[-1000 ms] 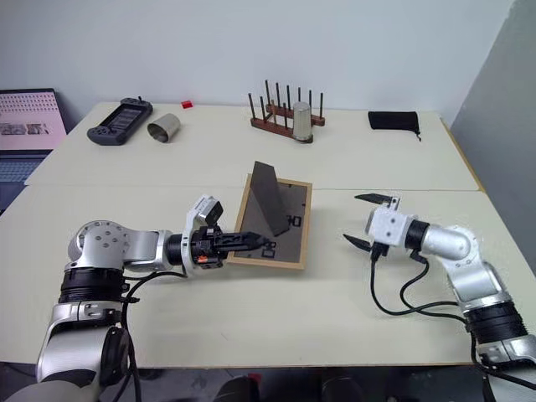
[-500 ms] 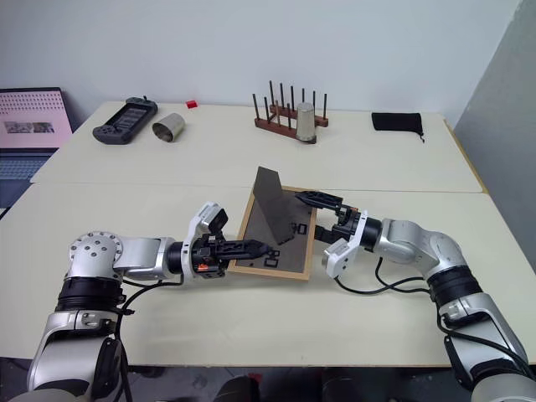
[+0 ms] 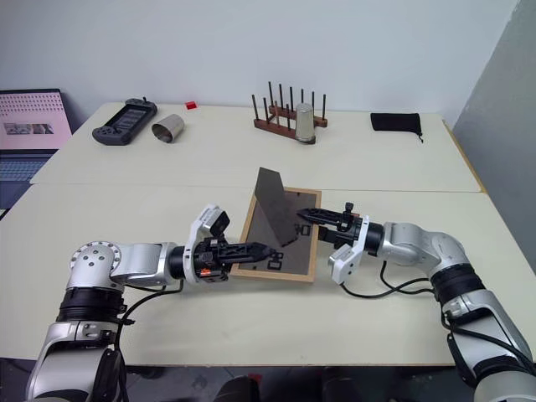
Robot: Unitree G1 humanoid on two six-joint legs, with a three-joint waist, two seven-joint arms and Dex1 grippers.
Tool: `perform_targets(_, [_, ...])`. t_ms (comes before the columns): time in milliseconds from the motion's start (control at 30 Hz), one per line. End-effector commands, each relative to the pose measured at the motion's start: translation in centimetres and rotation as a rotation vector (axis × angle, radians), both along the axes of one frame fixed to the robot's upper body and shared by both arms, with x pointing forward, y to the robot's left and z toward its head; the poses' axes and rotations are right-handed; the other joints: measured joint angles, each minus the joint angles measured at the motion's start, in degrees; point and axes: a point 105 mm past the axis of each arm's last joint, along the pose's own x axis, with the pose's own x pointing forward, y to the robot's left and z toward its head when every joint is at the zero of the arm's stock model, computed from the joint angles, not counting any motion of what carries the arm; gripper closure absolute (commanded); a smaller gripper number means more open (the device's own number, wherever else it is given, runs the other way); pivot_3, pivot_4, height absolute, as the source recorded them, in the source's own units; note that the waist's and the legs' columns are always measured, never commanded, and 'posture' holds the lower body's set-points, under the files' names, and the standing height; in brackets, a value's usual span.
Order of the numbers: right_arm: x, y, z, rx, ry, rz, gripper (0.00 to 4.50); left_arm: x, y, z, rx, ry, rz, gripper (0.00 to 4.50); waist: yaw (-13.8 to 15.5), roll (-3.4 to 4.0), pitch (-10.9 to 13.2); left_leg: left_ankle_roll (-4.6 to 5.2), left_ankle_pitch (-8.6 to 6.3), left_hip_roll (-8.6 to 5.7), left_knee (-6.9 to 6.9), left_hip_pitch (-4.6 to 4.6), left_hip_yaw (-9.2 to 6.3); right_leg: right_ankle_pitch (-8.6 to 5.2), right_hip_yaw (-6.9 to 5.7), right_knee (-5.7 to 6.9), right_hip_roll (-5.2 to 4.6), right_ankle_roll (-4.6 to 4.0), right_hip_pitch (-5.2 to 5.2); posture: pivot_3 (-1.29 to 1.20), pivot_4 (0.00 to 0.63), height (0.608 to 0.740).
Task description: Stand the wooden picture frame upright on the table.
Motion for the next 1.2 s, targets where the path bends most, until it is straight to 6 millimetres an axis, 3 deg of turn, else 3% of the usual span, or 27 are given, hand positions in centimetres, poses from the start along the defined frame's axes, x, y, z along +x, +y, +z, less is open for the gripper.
perform_targets(33, [0.1,-0.7,2.3,0.098,-0.016,-0.002,3.16,0.4,1.1,1.7,0.033,-0.114,0.047,2.10,0.0,0.00,0.0,0.00,0.00,-0.01,0.00,0.00,0.01,0.00,0.01,0.00,0.00,0.00,0.00,0.00,0.150,0.740])
perform_targets(233, [-0.2,-1.4,2.4,0.174,0.173,-0.002,3.19,3.0,4.8,5.4,0.116,-0.304,0.237,0.82,-0.1,0.00,0.0,0.01,0.01,-0.01,-0.01,0.07,-0.01,0.00,-0.01,-0.02,0.00,0.00,0.07,0.00,0.150,0.740])
perform_targets(333, [-0.3,-1.0,2.6,0.244,0.433,-0.001,3.20,2.9,5.7,5.5,0.223,-0.397,0.269,0.07,-0.1,0.01,0.0,0.02,0.00,-0.02,-0.05,0.28,0.01,0.00,0.01,-0.12,-0.01,-0.01,0.34,0.00,0.150,0.740])
perform_targets(567, [0.5,1.1,5.4,0.479,1.212,0.084,3.20,2.8,5.8,3.7,0.616,-0.733,0.376,0.00,0.1,0.09,0.1,0.03,-0.02,0.12,-0.04,0.40,-0.15,-0.01,-0.14,-0.20,0.01,-0.01,0.63,0.00,0.150,0.740])
perform_targets(733, [1.1,1.2,5.0,0.508,1.616,0.124,3.20,2.6,6.1,2.2,0.710,-0.817,0.401,0.00,0.7,0.09,0.1,0.20,-0.12,0.06,-0.05,0.39,-0.16,-0.02,-0.15,-0.30,0.02,-0.01,0.65,0.00,0.150,0.740])
perform_targets(933, [3.4,0.8,1.9,0.479,1.783,0.058,3.20,2.3,6.8,2.0,0.725,-0.838,0.414,0.00,1.1,0.08,0.1,0.29,-0.17,0.06,-0.11,0.20,-0.08,-0.04,-0.11,-0.38,0.05,-0.01,0.40,0.00,0.150,0.740])
perform_targets(1033, [4.4,0.7,0.4,0.490,1.771,0.016,3.20,2.0,6.9,1.2,0.734,-0.818,0.404,0.00,1.1,0.07,0.1,0.30,-0.18,0.05,-0.13,0.20,0.01,-0.04,-0.03,-0.38,0.05,-0.01,0.35,0.00,0.150,0.740])
perform_targets(1200, [4.3,0.8,-2.0,0.465,1.733,-0.007,3.20,1.9,6.8,0.9,0.716,-0.805,0.410,0.00,1.2,0.08,0.1,0.30,-0.18,0.07,-0.08,-0.21,0.05,-0.03,-0.02,-0.24,0.05,-0.01,-0.13,0.00,0.150,0.740])
